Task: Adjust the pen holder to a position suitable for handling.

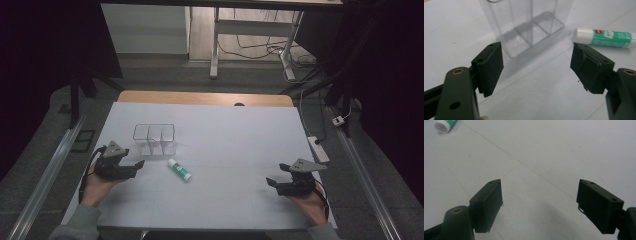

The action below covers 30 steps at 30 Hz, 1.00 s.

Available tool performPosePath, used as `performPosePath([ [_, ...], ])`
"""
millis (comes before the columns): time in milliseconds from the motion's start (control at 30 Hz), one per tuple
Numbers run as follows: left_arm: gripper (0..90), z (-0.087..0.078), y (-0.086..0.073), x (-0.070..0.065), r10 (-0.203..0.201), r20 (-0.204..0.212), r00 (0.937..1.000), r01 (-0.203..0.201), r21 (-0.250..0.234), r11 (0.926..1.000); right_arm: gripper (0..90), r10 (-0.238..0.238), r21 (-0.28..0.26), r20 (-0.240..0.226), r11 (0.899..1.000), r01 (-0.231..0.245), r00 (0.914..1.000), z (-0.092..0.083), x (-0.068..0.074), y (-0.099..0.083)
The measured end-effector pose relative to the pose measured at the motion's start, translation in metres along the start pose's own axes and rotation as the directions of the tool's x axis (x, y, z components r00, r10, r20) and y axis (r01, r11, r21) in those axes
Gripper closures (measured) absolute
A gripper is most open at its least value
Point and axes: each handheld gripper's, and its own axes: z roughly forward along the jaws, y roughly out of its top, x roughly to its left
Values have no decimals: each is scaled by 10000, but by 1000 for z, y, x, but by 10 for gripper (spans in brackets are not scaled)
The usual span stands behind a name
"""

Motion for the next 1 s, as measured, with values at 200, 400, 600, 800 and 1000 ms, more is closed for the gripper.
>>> performPosePath([
  [200, 271, 4, 5, 7, -7, -292, 9996, 13, 214, 9998, 199, -83, 33, 45, 10000, 83, 10000, -1, 2, 1],
  [400, 297, 10, 5, 26, -482, -656, 9967, 502, 299, 9983, 199, -68, 52, 24, 10000, 68, 10000, 1, 2, 1],
  [600, 335, 16, 9, 39, -499, -847, 9952, 526, 297, 9982, 199, -32, 144, 29, 9999, 31, 10000, 3, 1, 0],
  [800, 347, 22, 8, 49, -657, -1030, 9925, 700, 387, 9968, 200, -95, 272, 130, 9996, 92, 9999, 1, 2, -1],
  [1000, 454, 33, 10, 57, -735, -1030, 9920, 783, 431, 9960, 200, -98, 363, 139, 9993, 92, 9999, 2, 3, -2],
])
